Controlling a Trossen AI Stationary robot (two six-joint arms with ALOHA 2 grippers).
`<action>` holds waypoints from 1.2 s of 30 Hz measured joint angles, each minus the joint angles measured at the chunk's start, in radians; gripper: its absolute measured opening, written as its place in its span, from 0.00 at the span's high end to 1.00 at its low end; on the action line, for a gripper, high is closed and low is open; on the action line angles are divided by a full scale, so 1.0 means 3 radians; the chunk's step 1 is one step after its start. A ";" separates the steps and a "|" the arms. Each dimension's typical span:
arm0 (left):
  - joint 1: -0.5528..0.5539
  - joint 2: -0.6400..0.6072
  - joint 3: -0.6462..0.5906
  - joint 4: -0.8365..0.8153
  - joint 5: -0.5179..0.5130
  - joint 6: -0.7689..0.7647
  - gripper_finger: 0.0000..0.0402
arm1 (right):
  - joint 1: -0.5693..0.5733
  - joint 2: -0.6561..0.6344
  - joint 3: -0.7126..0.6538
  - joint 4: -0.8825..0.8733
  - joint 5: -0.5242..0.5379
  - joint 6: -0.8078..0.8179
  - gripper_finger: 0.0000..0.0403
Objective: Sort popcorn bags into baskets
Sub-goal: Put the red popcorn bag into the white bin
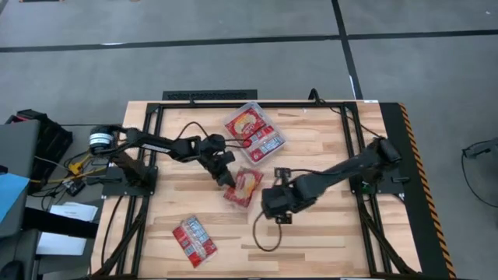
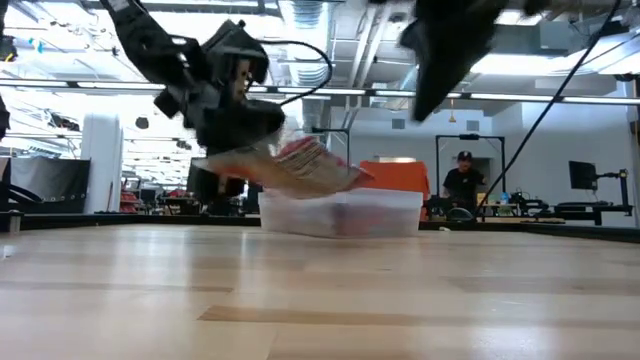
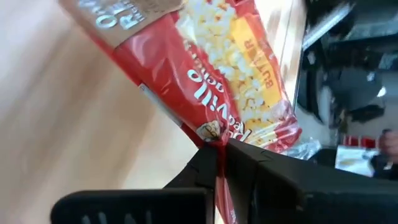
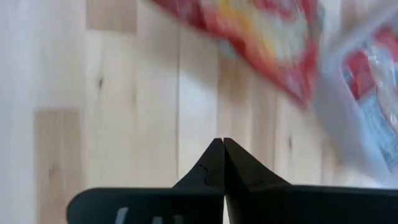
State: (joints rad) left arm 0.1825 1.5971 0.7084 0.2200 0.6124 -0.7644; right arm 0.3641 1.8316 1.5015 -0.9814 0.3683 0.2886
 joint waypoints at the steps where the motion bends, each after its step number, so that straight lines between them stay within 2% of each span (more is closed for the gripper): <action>1: -0.0010 -0.0101 -0.0011 -0.0074 0.0029 -0.0034 1.00 | 0.0051 -0.0085 -0.0003 -0.0086 0.0036 0.0104 0.97; 7: -0.0011 -0.0607 0.0137 -0.0130 0.0038 -0.0064 1.00 | 0.0359 -0.0433 -0.0005 -0.0673 0.0514 0.0838 0.95; 11: 0.0167 -0.0715 0.0593 -0.0748 -0.0020 0.0402 1.00 | 0.0481 -0.0536 -0.0015 -0.1025 0.0714 0.1273 0.95; 13: 0.0301 -0.0701 0.0939 -0.1320 -0.0054 0.0795 1.00 | 0.0487 -0.0543 -0.0002 -0.1133 0.0790 0.1391 0.95; 17: 0.0600 -0.0371 0.1717 -0.2220 -0.0242 0.1630 1.00 | 0.0524 -0.0543 -0.0011 -0.1243 0.0800 0.1564 0.96; 23: 0.0994 0.0313 0.2616 -0.3057 -0.0475 0.2563 1.00 | 0.0570 -0.0490 -0.0005 -0.1350 0.0780 0.1811 0.94; 28: 0.1123 0.0848 0.3035 -0.3261 -0.0502 0.3034 1.00 | 0.0649 -0.0482 -0.0009 -0.1424 0.0761 0.2046 0.95; 36: 0.1145 0.1453 0.3396 -0.3412 -0.0546 0.3468 1.00 | 0.0712 -0.0477 -0.0010 -0.1464 0.0756 0.2314 0.95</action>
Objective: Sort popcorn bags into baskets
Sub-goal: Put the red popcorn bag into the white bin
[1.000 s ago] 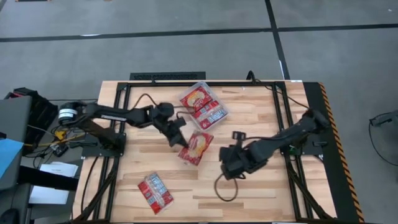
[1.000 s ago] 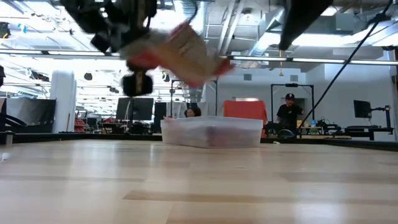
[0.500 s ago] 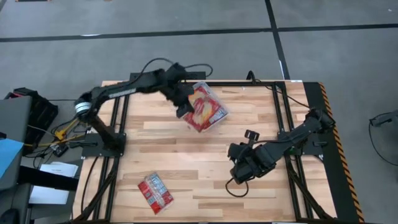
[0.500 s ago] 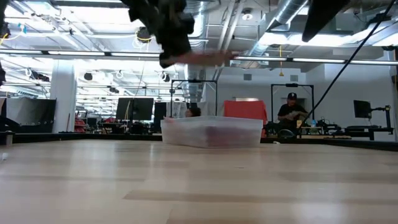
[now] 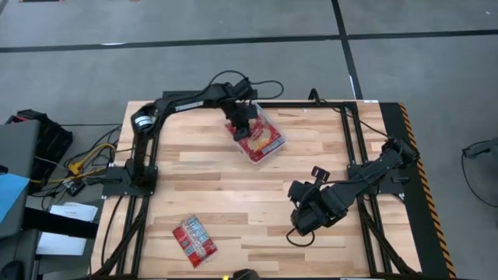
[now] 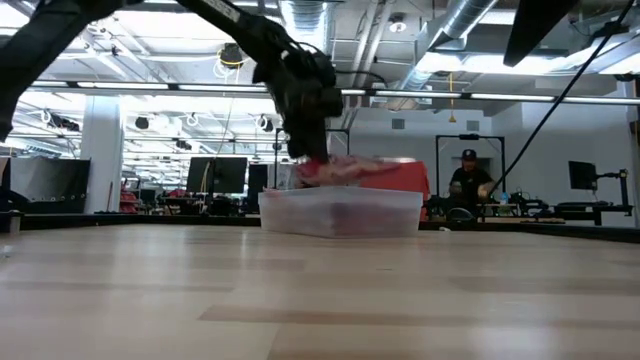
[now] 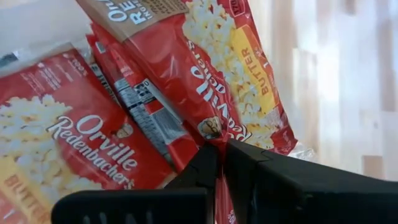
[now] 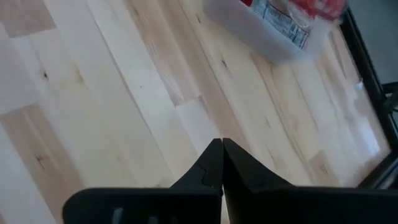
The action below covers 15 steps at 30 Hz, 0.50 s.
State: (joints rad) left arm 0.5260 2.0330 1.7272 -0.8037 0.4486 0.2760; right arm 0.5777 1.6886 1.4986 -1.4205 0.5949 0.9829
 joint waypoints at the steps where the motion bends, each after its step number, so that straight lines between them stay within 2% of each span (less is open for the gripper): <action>1: -0.0004 0.0050 0.0021 -0.0003 -0.0023 0.0003 1.00 | 0.0000 0.0000 0.0000 -0.0001 -0.0006 0.0033 0.94; 5: -0.0008 0.0153 0.0072 0.0028 -0.0052 0.0018 0.99 | 0.0000 0.0000 0.0000 -0.0012 -0.0017 0.0130 0.93; 15: -0.0075 0.0155 0.0075 0.0066 -0.0114 0.0101 0.92 | -0.0011 0.0000 0.0000 -0.0014 0.0024 0.0135 0.96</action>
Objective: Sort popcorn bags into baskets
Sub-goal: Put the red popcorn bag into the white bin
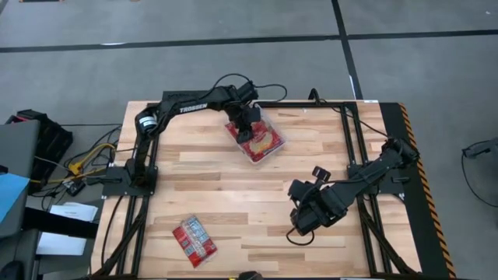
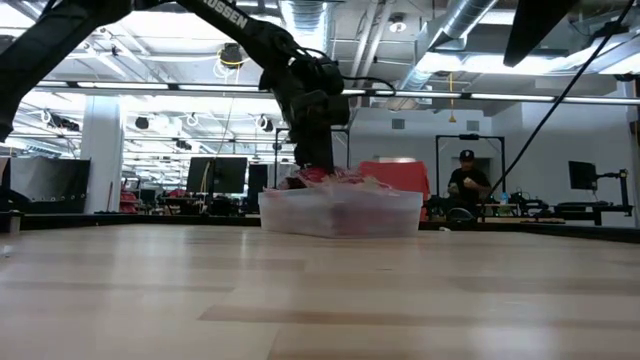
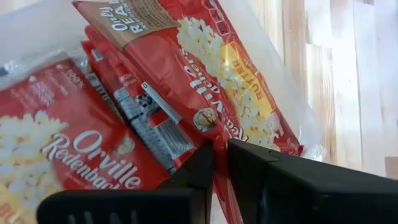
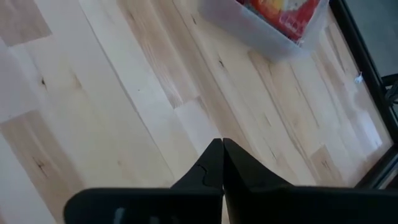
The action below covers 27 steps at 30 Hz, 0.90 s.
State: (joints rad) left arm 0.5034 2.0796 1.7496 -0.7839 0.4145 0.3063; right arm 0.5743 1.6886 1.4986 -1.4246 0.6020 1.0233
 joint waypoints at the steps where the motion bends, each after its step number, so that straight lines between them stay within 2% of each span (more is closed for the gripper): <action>1: -0.0020 0.0000 0.0000 0.0029 -0.0011 0.0000 0.92 | 0.0000 0.0000 0.0000 0.0000 0.0002 0.0000 0.95; 5: -0.0102 0.0000 0.0000 0.0240 -0.0008 -0.0096 0.85 | 0.0000 0.0000 0.0000 0.0000 0.0008 -0.0001 0.92; 9: -0.0159 0.0000 0.0000 0.0315 -0.0101 -0.0139 0.74 | 0.0000 0.0000 0.0000 0.0001 0.0008 0.0000 0.91; 12: -0.0181 0.0000 0.0000 0.0307 -0.0304 -0.0132 0.65 | 0.0000 0.0000 0.0000 0.0007 0.0008 -0.0001 0.93; 15: -0.0165 0.0000 0.0054 0.0140 -0.0288 -0.0214 0.56 | 0.0000 0.0000 0.0000 0.0011 0.0008 -0.0003 0.94; 18: -0.0144 -0.0001 0.0255 -0.0232 -0.0172 -0.0237 0.47 | 0.0000 0.0000 0.0000 0.0011 0.0014 -0.0008 0.96; 22: -0.0139 -0.0018 0.0687 -0.1043 0.0082 -0.0260 0.38 | 0.0000 0.0000 0.0000 0.0011 0.0080 -0.0017 0.94; 24: -0.0170 -0.0034 0.0863 -0.1478 0.0287 -0.0362 0.35 | 0.0000 0.0000 0.0000 0.0016 0.0105 -0.0037 0.92; 27: -0.0316 -0.0200 0.0907 -0.2042 0.0713 -0.0427 0.33 | -0.0020 0.0000 0.0000 0.0093 0.0104 -0.0137 0.91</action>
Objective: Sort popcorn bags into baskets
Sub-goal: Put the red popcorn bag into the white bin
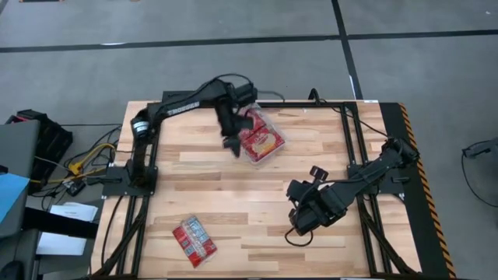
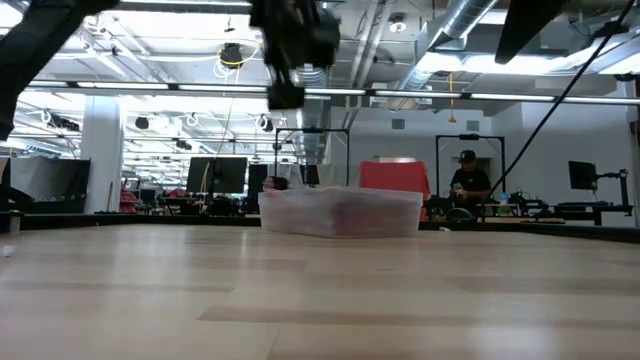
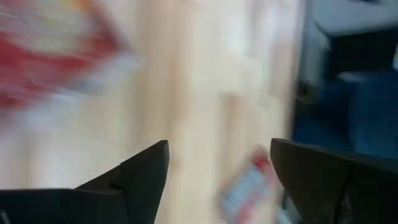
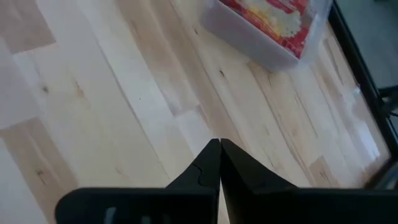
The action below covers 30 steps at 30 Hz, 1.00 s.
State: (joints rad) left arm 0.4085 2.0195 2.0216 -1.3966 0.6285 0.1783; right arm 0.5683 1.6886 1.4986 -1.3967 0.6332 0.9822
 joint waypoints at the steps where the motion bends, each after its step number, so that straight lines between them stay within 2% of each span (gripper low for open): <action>1: -0.0091 -0.0089 -0.0004 -0.0138 0.0050 0.0000 0.33 | -0.0007 0.0000 0.0000 0.0050 -0.0003 -0.0051 0.92; 5: -0.0624 -0.0640 -0.0261 -0.0243 -0.0228 -0.0200 0.34 | -0.0008 0.0000 0.0000 0.0354 -0.0022 -0.0336 0.95; 9: -0.1324 -0.1379 -0.0910 0.0318 -0.0626 -0.0882 0.35 | -0.0046 0.0000 0.0000 0.0733 -0.0176 -0.0769 0.97; 12: -0.1876 -0.1939 -0.1620 0.0907 -0.1025 -0.1740 0.35 | -0.0103 0.0000 0.0000 0.1001 -0.0327 -0.1139 0.97; 17: -0.2715 -0.2719 -0.3032 0.2146 -0.1841 -0.3697 0.35 | -0.0322 0.0003 -0.0001 0.1652 -0.0686 -0.1876 0.97; 20: -0.3203 -0.2971 -0.3801 0.2927 -0.2180 -0.4697 0.35 | -0.0475 0.0080 0.0000 0.2187 -0.0948 -0.2342 0.97; 23: -0.3619 -0.3071 -0.4359 0.3547 -0.2461 -0.5510 0.35 | -0.0634 0.0255 0.0006 0.2762 -0.1342 -0.2794 0.98; 26: -0.3990 -0.3073 -0.4674 0.3914 -0.2745 -0.6060 0.35 | -0.0770 0.0527 -0.0005 0.3232 -0.1905 -0.3093 0.98; 30: -0.4407 -0.3074 -0.4775 0.3865 -0.2904 -0.6611 0.35 | -0.0880 0.0941 -0.0003 0.3911 -0.2500 -0.3165 0.98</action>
State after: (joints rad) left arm -0.9136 1.0973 0.5892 -0.2370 -0.2427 -1.8050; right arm 0.3045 1.9710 1.4979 -0.2234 -0.1166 0.0326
